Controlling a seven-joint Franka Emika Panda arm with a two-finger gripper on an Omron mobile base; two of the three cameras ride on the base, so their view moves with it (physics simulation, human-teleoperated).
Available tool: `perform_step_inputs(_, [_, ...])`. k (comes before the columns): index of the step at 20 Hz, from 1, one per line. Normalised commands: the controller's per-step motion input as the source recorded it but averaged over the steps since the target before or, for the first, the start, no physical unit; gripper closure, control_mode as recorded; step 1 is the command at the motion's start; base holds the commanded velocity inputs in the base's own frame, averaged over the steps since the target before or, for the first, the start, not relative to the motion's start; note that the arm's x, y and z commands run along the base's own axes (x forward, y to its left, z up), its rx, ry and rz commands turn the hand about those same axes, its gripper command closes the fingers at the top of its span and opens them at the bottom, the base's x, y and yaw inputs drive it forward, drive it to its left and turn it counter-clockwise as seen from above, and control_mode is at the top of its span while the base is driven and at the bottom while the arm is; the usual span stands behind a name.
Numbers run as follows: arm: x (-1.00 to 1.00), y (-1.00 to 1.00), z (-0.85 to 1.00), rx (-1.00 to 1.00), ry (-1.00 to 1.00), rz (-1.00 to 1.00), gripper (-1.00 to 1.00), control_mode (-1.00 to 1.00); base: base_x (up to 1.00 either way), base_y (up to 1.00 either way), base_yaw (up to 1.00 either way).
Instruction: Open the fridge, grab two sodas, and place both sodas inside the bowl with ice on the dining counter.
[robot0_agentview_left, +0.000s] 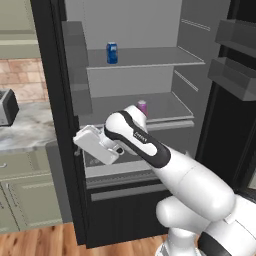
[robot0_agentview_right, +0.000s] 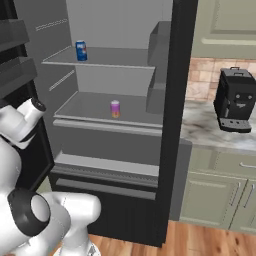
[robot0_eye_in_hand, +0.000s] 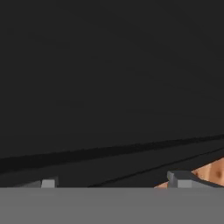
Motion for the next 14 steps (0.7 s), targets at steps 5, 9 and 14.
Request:
perform_step_inputs(5, [-0.1, -0.69, 0.0, -0.03, -0.17, -0.07, -1.0, -1.0, 0.0, 0.0, 0.0])
perform_step_inputs(9, [-0.25, -0.66, 0.0, -0.13, -0.23, -0.1, -1.0, -1.0, 0.0, 0.0, 0.0])
perform_step_inputs(14, [-0.44, -0.62, 0.01, -0.24, -0.23, -0.15, -1.0, -1.0, 0.0, 0.0, 0.0])
